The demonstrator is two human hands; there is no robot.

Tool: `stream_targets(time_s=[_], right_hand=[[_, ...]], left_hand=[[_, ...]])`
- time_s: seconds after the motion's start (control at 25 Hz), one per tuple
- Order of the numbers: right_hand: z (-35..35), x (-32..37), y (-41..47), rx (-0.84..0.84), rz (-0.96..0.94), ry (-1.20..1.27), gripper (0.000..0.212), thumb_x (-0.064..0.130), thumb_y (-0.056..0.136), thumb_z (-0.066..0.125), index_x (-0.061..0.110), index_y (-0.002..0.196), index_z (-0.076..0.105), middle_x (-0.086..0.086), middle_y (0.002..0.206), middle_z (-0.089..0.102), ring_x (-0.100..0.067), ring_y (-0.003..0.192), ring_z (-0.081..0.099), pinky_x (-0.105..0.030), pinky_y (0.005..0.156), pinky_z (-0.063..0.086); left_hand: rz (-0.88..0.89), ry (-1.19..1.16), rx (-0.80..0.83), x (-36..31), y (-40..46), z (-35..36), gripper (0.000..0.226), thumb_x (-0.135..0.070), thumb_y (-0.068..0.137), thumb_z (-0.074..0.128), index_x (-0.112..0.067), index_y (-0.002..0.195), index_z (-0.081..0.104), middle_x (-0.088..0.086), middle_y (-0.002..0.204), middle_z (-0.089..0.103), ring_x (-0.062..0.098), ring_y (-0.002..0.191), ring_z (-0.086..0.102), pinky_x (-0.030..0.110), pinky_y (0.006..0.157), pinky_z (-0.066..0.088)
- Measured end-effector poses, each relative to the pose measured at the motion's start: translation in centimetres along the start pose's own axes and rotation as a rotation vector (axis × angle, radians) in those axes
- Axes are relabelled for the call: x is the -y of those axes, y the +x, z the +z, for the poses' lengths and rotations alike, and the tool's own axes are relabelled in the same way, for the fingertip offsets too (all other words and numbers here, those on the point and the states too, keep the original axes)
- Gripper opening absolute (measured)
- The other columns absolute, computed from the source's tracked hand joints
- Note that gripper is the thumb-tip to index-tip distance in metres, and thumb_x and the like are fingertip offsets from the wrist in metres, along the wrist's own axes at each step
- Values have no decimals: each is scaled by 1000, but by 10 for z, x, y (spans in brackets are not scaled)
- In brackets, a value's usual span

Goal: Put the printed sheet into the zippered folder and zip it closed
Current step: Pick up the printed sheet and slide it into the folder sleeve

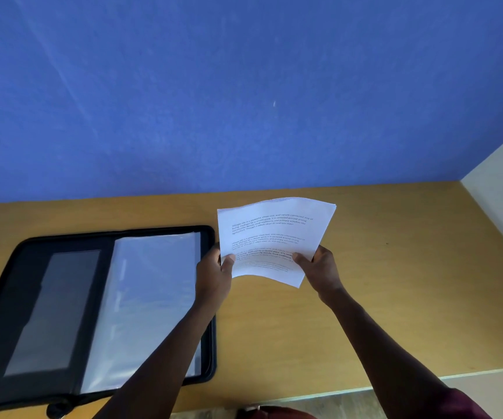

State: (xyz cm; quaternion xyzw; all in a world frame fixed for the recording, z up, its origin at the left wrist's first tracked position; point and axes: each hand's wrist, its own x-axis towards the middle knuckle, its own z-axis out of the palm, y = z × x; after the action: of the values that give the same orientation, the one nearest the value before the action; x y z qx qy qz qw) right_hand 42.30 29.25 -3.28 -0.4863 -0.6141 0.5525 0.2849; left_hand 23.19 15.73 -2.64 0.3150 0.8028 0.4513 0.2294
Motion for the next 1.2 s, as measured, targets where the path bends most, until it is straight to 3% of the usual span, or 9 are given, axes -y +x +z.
stream_targets(time_s=[0.12, 0.28, 0.44, 0.64, 0.72, 0.88, 0.92, 1.04, 1.2], right_hand=[[-1, 0, 1, 4, -19, -25, 21, 7, 88, 65, 27, 90, 69, 9, 90, 75, -6, 79, 68, -24, 67, 55], [-3, -1, 1, 36, -11, -22, 20, 7, 88, 65, 26, 92, 70, 10, 89, 75, -3, 78, 68, -18, 63, 54], [-6, -5, 3, 71, 7, -50, 15, 11, 89, 67, 26, 93, 71, 8, 90, 76, -9, 80, 69, -21, 63, 54], [-5, 4, 14, 142, 2, -120, 11, 14, 86, 69, 24, 89, 71, 11, 86, 76, -6, 74, 69, -20, 61, 53], [1, 13, 18, 193, -11, -134, 14, 13, 86, 70, 27, 88, 72, 14, 85, 76, -3, 74, 70, -22, 64, 54], [25, 39, 30, 330, -58, -145, 23, 8, 85, 72, 29, 93, 72, 14, 92, 76, -9, 83, 72, -25, 74, 55], [31, 45, 33, 372, -58, -142, 23, 7, 85, 72, 27, 97, 72, 12, 96, 75, -11, 86, 72, -27, 76, 55], [52, 61, 43, 480, -58, -119, 26, 5, 85, 72, 16, 109, 70, 2, 107, 75, -17, 97, 72, -35, 84, 56], [87, 78, 49, 513, -12, -4, 30, -3, 85, 70, 5, 114, 67, -11, 113, 73, -30, 102, 71, -46, 88, 57]], left_hand=[[-18, 44, -23, -1, 2, -1, 9, -20, 97, 57, -20, 89, 59, -14, 86, 64, -2, 72, 58, 11, 51, 40], [-8, 83, -29, -1, 3, -2, 10, -20, 97, 57, -20, 87, 57, -13, 86, 62, 2, 72, 59, 9, 47, 38], [-24, 109, 1, 1, 3, 4, 10, -20, 97, 58, -14, 91, 61, -7, 84, 64, 7, 71, 59, 23, 54, 46], [12, 126, 11, -1, 9, -14, 29, -19, 95, 61, -15, 68, 50, 1, 61, 55, 19, 55, 47, 27, 54, 35], [18, 117, 36, 1, 12, -30, 17, -19, 95, 60, -13, 79, 63, 4, 68, 65, 24, 62, 57, 28, 58, 40], [42, 128, 50, 9, 20, -72, 13, -19, 93, 61, -20, 100, 72, -11, 79, 71, 3, 69, 63, 9, 56, 42], [28, 94, 67, 11, 24, -83, 14, -19, 93, 62, -22, 102, 72, -11, 81, 72, 4, 71, 66, 11, 57, 47], [-36, -30, 126, 22, 37, -115, 17, -18, 94, 63, -20, 108, 71, -5, 95, 76, 18, 85, 72, 36, 63, 61], [-51, -146, 151, 35, 60, -151, 19, -15, 93, 65, -18, 111, 72, -3, 101, 77, 20, 92, 73, 40, 66, 59]])
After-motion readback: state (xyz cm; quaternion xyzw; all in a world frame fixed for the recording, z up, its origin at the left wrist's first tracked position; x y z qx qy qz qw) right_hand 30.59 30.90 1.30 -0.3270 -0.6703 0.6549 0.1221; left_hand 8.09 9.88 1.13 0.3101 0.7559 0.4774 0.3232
